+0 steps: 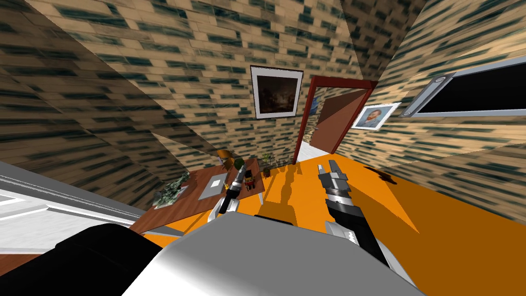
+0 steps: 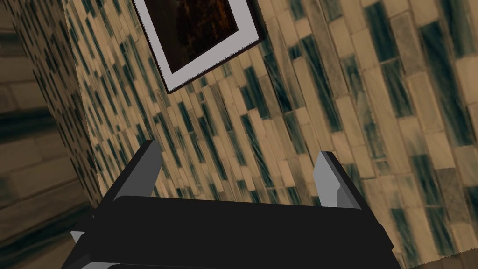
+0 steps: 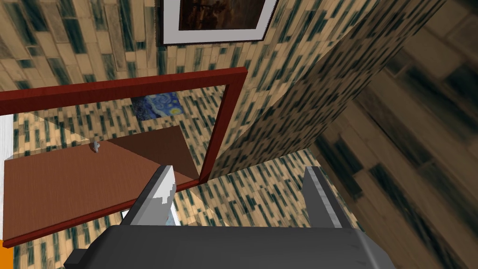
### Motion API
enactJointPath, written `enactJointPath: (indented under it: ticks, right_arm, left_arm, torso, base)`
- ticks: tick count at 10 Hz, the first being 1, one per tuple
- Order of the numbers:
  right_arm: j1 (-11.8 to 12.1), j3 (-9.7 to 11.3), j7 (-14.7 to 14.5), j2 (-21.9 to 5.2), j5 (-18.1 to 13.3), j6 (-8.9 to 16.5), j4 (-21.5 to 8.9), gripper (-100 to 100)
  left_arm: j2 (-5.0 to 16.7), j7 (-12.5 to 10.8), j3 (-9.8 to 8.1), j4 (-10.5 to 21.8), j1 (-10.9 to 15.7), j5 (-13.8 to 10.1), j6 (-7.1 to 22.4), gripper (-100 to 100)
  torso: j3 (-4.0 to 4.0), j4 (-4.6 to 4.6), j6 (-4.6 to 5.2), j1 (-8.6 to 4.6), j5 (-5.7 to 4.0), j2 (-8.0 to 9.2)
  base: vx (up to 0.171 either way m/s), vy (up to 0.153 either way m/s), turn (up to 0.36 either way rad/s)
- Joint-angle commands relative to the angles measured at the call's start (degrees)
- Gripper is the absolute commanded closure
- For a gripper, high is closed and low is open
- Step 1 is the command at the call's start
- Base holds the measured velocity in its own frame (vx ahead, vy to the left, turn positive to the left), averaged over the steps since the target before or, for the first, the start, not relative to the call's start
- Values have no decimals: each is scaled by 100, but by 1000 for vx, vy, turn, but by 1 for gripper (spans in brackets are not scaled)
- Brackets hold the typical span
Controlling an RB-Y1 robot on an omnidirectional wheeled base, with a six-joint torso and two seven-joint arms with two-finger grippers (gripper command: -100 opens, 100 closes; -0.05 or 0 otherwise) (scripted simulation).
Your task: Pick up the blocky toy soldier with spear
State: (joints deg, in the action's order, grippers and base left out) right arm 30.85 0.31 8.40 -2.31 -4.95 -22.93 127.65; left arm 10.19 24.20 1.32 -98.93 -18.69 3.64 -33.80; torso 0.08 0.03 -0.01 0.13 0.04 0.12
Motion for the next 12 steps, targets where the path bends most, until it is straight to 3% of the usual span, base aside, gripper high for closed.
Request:
enactJointPath:
  ticks: [1,2,3,4,5,6,9,11,12]
  right_arm:
    - [0,0,0,0,0,0,0,0]
    - [0,0,0,0,0,0,0,0]
    - [0,0,0,0,0,0,0,0]
    - [0,0,0,0,0,0,0,0]
    - [0,0,0,0,0,0,0,0]
    - [0,0,0,0,0,0,0,0]
    - [0,0,0,0,0,0,0,0]
    - [0,0,0,0,0,0,0,0]
    - [0,0,0,0,0,0,0,0]
  left_arm:
    - [48,233,10,286,99,48,-9,-100]
    - [48,233,10,399,99,48,-9,-100]
    - [101,424,10,653,199,84,-51,-100]
    - [101,424,10,739,199,84,-51,-100]
    - [153,613,13,881,301,120,-97,-100]
    - [153,613,13,1049,301,120,-97,-100]
    - [253,985,21,1613,510,194,-202,-100]
    - [253,985,21,1776,510,194,-202,-100]
    - [300,1166,27,1990,616,230,-260,-100]
  torso:
    - [0,0,0,0,0,0]
    - [-2,-1,0,-2,-1,-3]
    - [-3,-1,0,-5,-1,-5]
    - [-1,-1,0,-4,-1,-2]
    - [-2,0,0,-5,-1,-3]
    - [-1,0,0,-2,-1,-2]
    - [-4,-1,0,-7,-2,-7]
    - [-3,-1,-1,-5,-2,-6]
    - [-5,-2,0,-9,-2,-9]
  base:
    - [-27,25,-12]
    - [-23,19,-6]
    - [-33,24,-10]
    - [-30,21,-8]
    - [-34,29,-14]
    - [-24,24,-10]
    - [-21,19,-11]
    - [-15,15,-5]
    - [-15,14,-13]
